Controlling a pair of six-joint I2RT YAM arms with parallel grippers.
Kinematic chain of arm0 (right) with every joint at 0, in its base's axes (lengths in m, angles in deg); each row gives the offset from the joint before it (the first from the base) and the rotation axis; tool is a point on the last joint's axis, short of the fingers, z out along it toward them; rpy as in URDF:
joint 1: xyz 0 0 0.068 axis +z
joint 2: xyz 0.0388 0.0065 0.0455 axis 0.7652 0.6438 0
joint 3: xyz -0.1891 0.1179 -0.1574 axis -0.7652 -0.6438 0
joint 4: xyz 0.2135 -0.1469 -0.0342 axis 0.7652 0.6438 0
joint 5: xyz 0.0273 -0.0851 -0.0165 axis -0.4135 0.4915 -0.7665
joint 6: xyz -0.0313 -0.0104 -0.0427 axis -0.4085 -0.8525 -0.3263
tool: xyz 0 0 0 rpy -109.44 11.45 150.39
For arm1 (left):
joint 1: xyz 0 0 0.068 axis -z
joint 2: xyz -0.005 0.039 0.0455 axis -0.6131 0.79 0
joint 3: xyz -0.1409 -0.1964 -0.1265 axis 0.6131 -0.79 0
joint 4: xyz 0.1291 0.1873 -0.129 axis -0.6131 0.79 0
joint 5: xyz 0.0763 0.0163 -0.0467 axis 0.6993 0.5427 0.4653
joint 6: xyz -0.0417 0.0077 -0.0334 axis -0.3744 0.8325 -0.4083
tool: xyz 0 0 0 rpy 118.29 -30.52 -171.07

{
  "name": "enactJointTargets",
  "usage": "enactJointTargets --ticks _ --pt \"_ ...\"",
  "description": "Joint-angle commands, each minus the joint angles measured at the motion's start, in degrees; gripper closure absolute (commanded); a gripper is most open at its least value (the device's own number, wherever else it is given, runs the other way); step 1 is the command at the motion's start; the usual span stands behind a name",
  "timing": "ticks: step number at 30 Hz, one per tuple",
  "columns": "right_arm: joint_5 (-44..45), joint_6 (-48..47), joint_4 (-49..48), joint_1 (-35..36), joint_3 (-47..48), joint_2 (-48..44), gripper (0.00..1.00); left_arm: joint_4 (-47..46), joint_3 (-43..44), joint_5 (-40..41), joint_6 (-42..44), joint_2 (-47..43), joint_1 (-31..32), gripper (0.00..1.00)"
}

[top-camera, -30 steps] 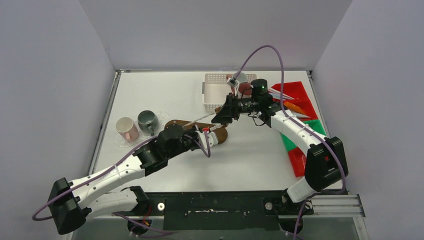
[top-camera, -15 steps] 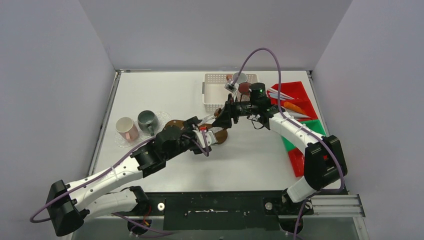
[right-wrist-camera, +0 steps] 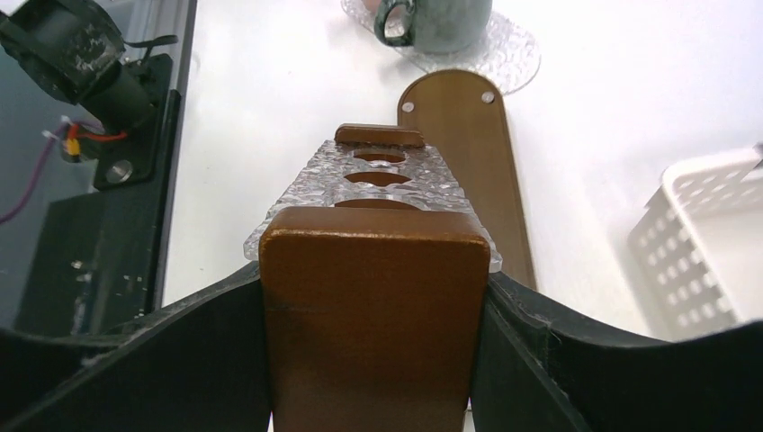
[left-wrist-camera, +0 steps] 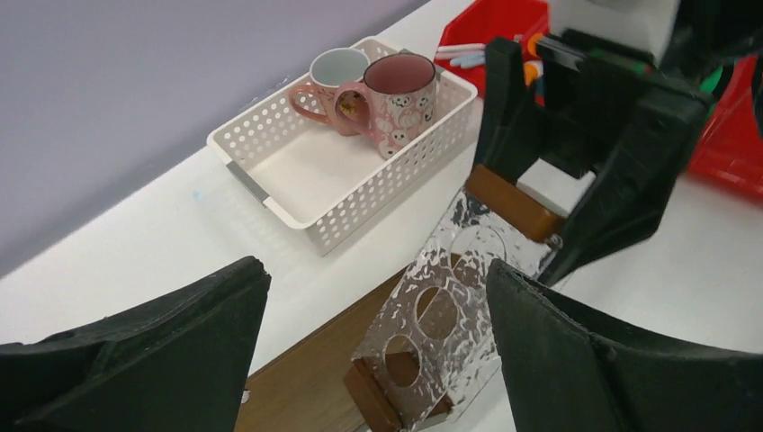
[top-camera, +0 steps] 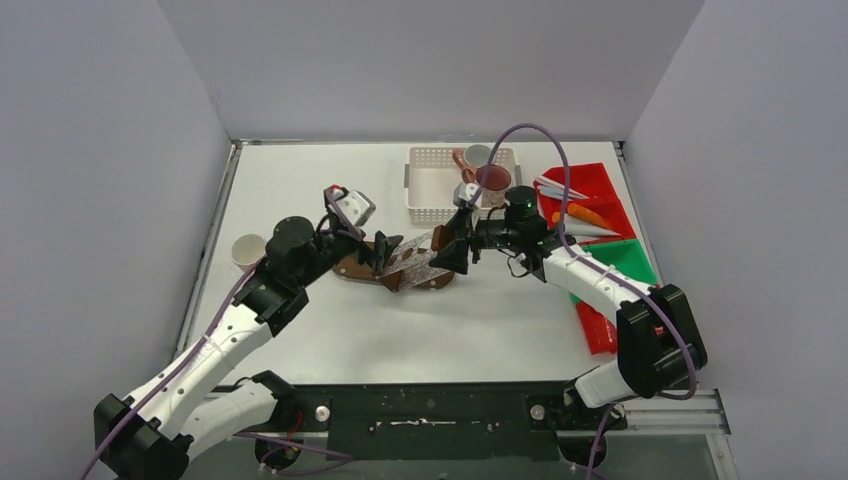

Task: Prepare toiletry sets of a toothbrush and toothpaste on the tray
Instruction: Pick up the toothpaste holder from the storage box.

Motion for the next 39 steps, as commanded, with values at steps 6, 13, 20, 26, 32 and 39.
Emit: enactJointTargets --ticks 6,13,20,26,32,39 --pt "-2.7 -16.2 -14.0 1.2 -2.3 -7.3 1.00 1.8 9.6 -7.5 -27.1 5.6 -6.1 0.11" --pt "-1.3 -20.3 -16.7 1.6 -3.7 -7.7 1.00 14.4 12.4 -3.1 -35.0 6.7 -6.1 0.13" --pt "-0.2 -20.6 -19.9 1.9 -4.8 -7.8 1.00 21.3 15.1 -3.1 -38.0 10.9 -6.1 0.27" --pt "-0.6 -19.9 -21.9 2.2 -5.6 -7.5 1.00 22.3 14.3 -2.0 -39.2 13.9 -6.1 0.38" --pt "-1.5 -18.0 -25.3 2.4 -6.4 -6.7 1.00 20.9 14.0 -1.4 -39.5 16.4 -6.1 0.55" --pt "-2.2 -17.1 -27.0 2.6 -6.4 -6.2 1.00 19.9 14.3 -0.2 -39.6 19.4 -6.1 0.57"
